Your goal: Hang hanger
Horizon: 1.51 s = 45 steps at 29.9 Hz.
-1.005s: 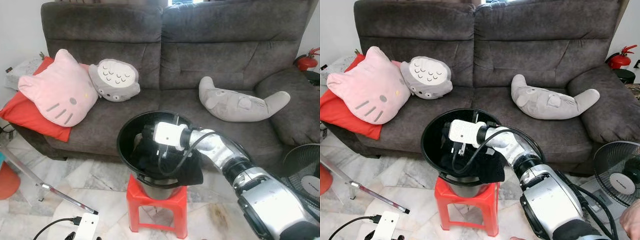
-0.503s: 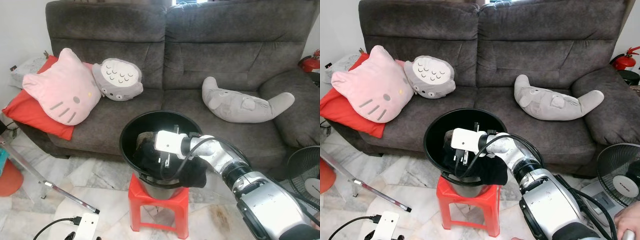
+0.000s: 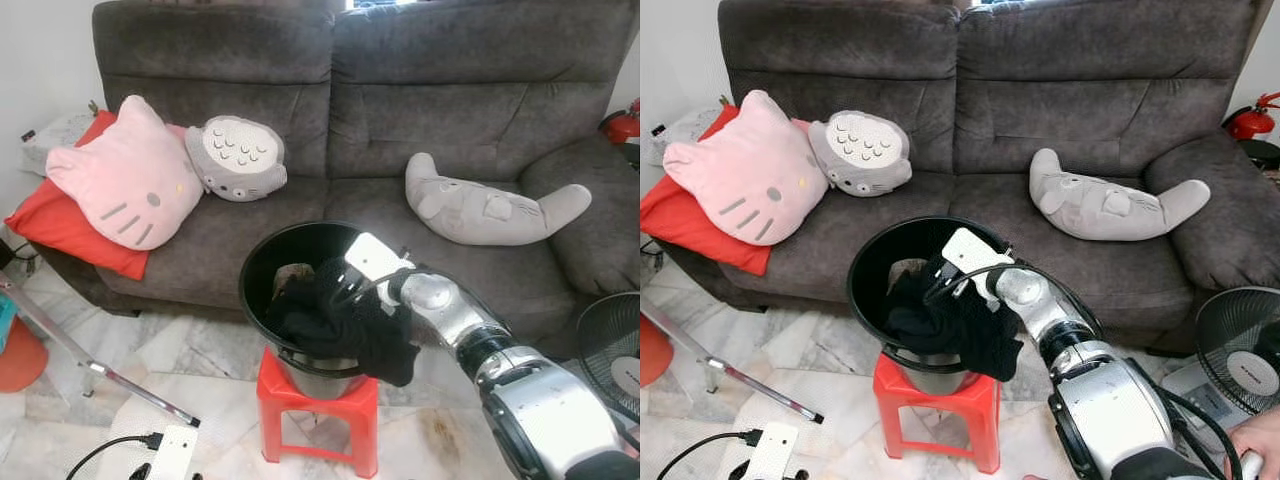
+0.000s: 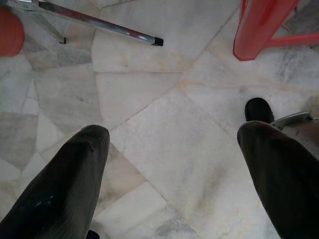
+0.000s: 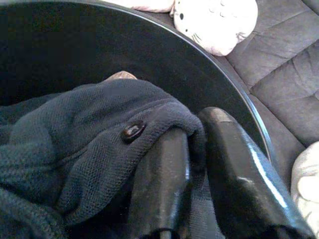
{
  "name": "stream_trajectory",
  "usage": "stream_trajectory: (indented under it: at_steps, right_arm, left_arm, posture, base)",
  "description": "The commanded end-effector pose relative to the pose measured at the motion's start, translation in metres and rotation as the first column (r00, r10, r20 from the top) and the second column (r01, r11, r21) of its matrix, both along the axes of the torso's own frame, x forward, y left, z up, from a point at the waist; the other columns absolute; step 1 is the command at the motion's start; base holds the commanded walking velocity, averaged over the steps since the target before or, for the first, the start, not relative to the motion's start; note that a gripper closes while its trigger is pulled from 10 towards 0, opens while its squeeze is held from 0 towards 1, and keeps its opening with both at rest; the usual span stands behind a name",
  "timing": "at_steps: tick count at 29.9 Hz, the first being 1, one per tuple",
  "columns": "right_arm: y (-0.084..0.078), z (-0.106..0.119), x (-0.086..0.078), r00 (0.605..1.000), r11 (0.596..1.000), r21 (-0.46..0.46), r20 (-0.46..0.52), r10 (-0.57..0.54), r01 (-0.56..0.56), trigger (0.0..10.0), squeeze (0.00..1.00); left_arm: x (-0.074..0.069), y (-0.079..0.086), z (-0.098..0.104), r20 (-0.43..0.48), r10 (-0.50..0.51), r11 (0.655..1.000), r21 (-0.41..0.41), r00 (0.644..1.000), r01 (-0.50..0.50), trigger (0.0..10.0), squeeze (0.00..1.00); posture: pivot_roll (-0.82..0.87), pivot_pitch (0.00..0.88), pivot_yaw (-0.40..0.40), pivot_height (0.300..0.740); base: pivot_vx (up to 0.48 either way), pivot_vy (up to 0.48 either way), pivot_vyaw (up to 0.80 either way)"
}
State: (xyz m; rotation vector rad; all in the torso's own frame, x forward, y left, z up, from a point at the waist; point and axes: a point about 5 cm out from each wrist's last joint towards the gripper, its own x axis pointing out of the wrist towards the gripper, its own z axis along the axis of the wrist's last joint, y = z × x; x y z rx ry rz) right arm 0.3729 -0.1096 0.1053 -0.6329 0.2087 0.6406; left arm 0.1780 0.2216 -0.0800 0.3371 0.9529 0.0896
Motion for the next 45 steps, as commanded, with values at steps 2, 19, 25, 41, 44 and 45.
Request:
stream_trajectory:
  at_steps: [2,19,25,41,44,45]
  right_arm:
    - [0.003,0.009,0.004,1.0,0.999,0.031,0.023,-0.018,0.018,10.0,1.0]
    - [0.001,0.02,0.011,0.995,0.984,0.152,0.013,-0.095,0.092,10.0,1.0]
    - [0.003,0.023,0.012,0.996,0.983,0.162,0.02,-0.092,0.088,10.0,1.0]
    - [-0.009,0.014,0.008,0.998,0.986,-0.157,-0.038,0.054,-0.059,10.0,1.0]
    - [-0.017,0.02,0.011,0.998,0.973,-0.222,-0.015,0.057,-0.059,10.0,1.0]
    - [-0.018,0.021,0.012,0.998,0.97,-0.236,-0.015,0.062,-0.064,10.0,1.0]
  left_arm:
    - [-0.002,0.004,0.0,-0.012,-0.005,1.0,0.014,1.0,0.005,10.0,0.0]
    - [-0.003,0.003,-0.001,-0.015,-0.002,1.0,0.008,1.0,0.003,10.0,0.0]
    - [-0.003,0.003,-0.001,-0.016,-0.002,1.0,0.005,1.0,0.002,10.0,0.0]
    - [-0.002,0.003,-0.001,-0.016,0.001,1.0,-0.005,1.0,-0.001,10.0,0.0]
    - [-0.002,0.003,-0.001,-0.016,0.001,1.0,-0.006,1.0,-0.001,10.0,0.0]
    - [-0.002,0.003,-0.001,-0.016,0.0,1.0,-0.006,1.0,0.0,10.0,0.0]
  posture:
    - [-0.01,0.0,0.06,0.74]
    - [-0.02,0.0,0.059,0.74]
    - [-0.02,0.0,0.064,0.74]
    - [-0.02,0.0,0.071,0.74]
    - [-0.02,0.0,0.071,0.74]
    - [-0.03,0.0,0.074,0.74]
  base:
    - [0.0,0.0,0.0]
    - [0.0,0.0,0.0]
    - [0.0,0.0,0.0]
    - [0.0,0.0,0.0]
    - [0.0,0.0,0.0]
    - [0.0,0.0,0.0]
